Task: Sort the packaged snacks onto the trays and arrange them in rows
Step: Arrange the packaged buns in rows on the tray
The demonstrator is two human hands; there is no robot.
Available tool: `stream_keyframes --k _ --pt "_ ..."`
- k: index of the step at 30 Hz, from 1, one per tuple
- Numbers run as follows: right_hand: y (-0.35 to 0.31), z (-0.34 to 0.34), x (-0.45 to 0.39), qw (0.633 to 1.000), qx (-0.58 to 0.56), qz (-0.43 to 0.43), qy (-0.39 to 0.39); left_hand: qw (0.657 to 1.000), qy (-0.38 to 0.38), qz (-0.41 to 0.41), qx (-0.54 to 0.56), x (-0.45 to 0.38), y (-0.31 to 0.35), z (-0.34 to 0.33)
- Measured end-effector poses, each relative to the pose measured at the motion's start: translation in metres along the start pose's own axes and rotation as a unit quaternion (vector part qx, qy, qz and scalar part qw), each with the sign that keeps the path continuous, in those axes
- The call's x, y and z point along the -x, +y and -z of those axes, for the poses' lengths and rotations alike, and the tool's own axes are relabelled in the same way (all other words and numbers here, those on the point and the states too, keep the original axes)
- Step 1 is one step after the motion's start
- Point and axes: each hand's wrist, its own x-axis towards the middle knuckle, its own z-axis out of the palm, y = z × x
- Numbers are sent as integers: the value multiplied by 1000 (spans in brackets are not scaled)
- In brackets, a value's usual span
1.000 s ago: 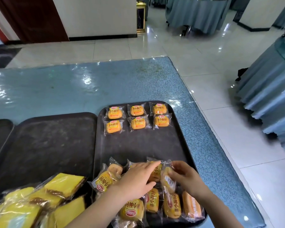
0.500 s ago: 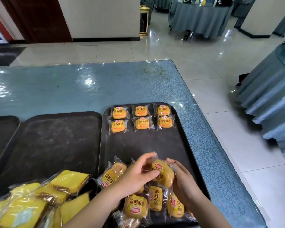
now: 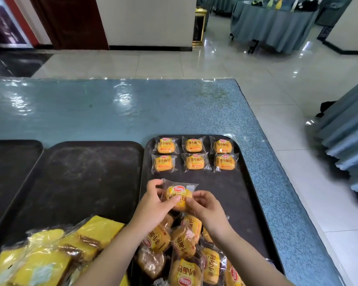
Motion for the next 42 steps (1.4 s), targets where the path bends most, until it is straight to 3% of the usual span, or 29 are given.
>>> stream_keyframes --k 5,9,16,20,26,31,37,42 --pt "9 -19 -62 994 94 -48 -2 993 -6 7 -121 -19 -15 15" --pt "23 -32 -104 985 153 -77 -4 971 2 -67 -230 -26 -25 14" --pt "16 -47 -128 967 249 -47 -7 934 -53 -99 -338 -39 -41 11" --pt "9 -49 -130 936 353 5 -7 934 -84 -94 -333 -45 -45 11" --pt "2 -34 -110 923 383 44 -16 924 -111 -92 -354 -47 -43 9" --pt "9 -7 -75 895 434 82 -68 931 -107 -126 -325 -38 -38 10" --pt "26 23 -42 831 541 84 -102 943 -133 -149 -267 -20 -25 8" --pt "36 29 -30 834 532 117 -86 929 -197 -140 -279 -9 -16 1"
